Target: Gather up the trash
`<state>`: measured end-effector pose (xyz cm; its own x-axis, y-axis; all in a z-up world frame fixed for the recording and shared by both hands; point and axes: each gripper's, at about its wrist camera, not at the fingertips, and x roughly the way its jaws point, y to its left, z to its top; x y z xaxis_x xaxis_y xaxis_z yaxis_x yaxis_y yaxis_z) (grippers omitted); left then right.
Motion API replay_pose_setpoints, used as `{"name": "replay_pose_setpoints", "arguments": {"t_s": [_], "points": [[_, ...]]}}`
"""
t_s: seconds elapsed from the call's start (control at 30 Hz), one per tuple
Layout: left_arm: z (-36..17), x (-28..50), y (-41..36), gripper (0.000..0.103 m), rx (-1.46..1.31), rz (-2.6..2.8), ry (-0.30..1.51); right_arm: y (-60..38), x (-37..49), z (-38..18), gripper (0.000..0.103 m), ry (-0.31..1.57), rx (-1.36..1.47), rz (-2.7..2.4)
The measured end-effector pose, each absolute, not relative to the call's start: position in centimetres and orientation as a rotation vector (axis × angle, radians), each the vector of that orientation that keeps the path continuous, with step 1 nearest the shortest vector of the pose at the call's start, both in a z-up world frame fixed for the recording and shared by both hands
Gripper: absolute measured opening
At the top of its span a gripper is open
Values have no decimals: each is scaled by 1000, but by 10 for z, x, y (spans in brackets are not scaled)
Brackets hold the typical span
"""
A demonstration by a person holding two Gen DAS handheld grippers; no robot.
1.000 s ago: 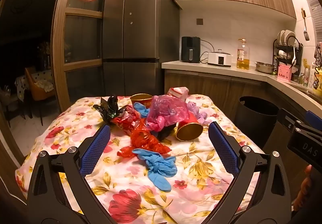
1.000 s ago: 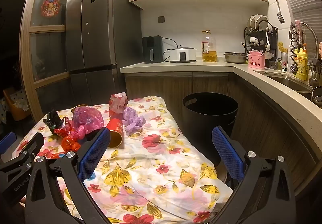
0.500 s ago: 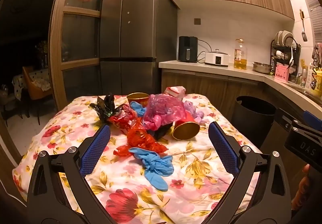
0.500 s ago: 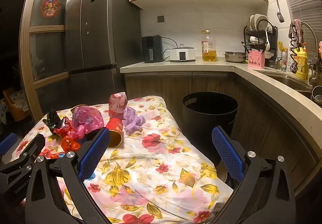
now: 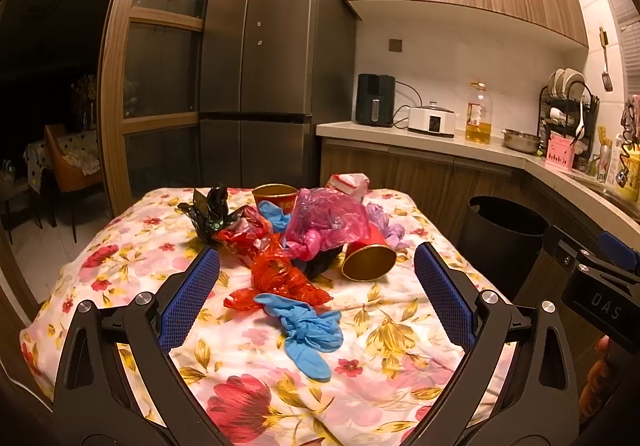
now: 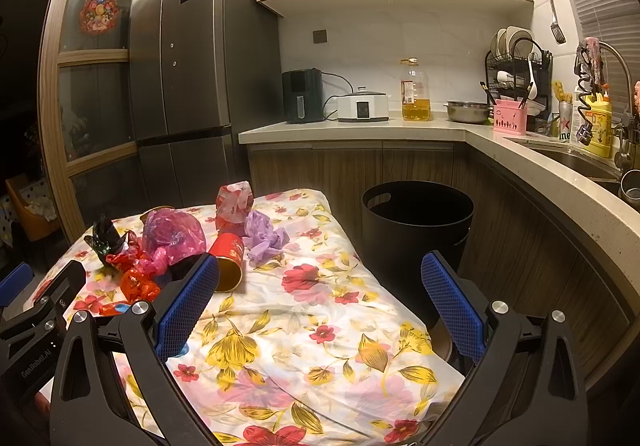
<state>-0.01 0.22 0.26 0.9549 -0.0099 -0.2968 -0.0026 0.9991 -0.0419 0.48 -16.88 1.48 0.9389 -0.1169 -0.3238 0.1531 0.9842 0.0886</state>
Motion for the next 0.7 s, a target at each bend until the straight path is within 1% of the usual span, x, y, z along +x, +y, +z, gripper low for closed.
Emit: {"name": "replay_pose_setpoints", "arguments": {"t_s": [0.57, 0.7], "points": [[0, 1, 6, 96, -53, 19, 291, -170, 4, 19, 98, 324, 114, -136], [0, 3, 6, 96, -56, 13, 295, -168, 7, 12, 98, 323, 114, -134]]}}
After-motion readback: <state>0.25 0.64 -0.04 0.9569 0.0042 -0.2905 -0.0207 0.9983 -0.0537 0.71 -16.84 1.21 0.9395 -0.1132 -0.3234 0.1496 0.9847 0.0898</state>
